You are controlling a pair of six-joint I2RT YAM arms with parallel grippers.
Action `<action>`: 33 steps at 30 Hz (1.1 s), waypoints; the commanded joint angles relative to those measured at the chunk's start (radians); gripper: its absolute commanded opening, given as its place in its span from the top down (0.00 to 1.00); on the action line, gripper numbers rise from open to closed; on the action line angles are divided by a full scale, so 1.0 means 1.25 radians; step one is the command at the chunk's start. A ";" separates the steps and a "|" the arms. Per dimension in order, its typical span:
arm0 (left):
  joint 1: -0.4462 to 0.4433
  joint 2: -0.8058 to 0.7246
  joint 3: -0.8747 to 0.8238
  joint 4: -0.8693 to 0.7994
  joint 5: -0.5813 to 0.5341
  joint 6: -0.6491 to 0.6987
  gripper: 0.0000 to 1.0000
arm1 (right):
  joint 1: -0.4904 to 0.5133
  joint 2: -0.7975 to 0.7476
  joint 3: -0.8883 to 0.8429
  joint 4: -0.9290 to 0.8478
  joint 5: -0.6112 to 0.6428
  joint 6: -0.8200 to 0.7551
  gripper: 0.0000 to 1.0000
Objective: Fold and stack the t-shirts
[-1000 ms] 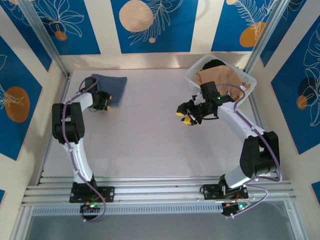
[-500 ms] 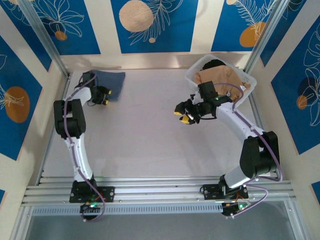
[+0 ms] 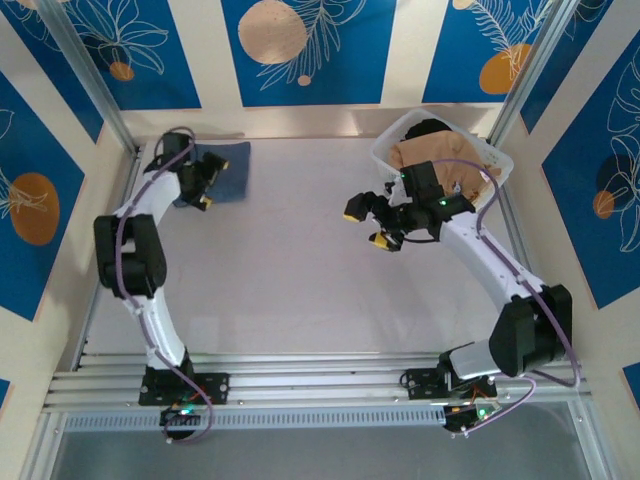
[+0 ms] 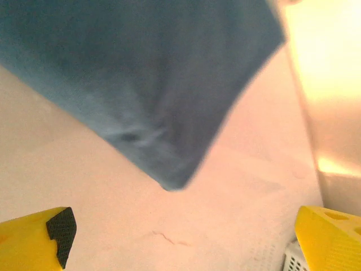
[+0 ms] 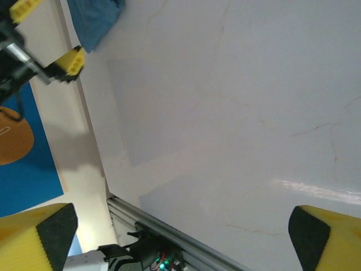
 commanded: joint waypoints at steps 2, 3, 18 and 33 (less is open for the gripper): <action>0.001 -0.238 -0.059 -0.100 -0.101 0.189 0.00 | -0.034 -0.050 0.061 -0.097 0.128 -0.044 0.01; 0.003 -0.289 -0.096 -0.100 -0.119 0.206 0.00 | -0.037 -0.057 0.080 -0.123 0.163 -0.056 0.01; -0.017 -0.836 -0.727 0.121 -0.497 0.575 0.00 | -0.077 -0.433 -0.438 0.413 0.640 -0.439 0.01; -0.019 -0.635 -0.969 0.583 -0.346 0.710 0.00 | -0.165 -0.188 -0.631 0.728 0.560 -0.531 0.01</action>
